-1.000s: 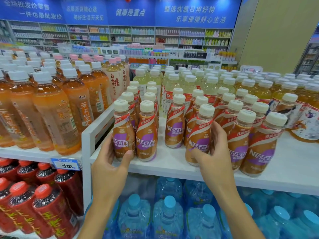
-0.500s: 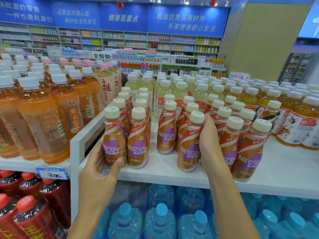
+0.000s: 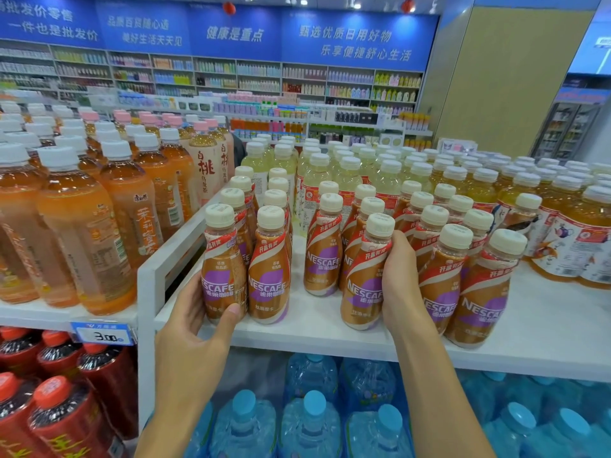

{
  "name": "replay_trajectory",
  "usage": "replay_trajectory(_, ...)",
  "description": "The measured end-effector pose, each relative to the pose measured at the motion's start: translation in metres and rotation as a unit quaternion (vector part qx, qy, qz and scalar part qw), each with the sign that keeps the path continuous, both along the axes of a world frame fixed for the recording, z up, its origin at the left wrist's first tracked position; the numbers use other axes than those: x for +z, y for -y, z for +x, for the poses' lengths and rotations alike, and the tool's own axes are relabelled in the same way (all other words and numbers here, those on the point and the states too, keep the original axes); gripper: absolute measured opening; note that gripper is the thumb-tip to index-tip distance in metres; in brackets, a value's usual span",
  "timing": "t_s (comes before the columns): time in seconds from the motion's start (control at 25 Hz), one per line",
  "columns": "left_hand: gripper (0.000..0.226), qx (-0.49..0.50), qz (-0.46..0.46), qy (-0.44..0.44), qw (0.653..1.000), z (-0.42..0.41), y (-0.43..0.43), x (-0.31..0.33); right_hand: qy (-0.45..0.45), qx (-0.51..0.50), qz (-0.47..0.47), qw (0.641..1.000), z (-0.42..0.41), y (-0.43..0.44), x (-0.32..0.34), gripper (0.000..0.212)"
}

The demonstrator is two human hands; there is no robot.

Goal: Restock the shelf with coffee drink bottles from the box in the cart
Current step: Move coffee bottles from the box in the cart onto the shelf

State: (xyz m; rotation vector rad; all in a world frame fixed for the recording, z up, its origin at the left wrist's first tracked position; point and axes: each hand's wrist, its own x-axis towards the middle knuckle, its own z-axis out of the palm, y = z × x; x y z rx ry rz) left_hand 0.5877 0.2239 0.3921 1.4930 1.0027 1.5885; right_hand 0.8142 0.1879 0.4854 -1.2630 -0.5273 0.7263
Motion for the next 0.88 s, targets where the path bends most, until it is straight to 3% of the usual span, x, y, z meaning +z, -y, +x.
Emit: replay_trajectory(0.88, 0.061, -0.002, -0.003, -0.002, 1.000, 0.001, -0.001, -0.003, 0.017, 0.039, -0.014, 0.999, 0.007, -0.023, -0.010, 0.039)
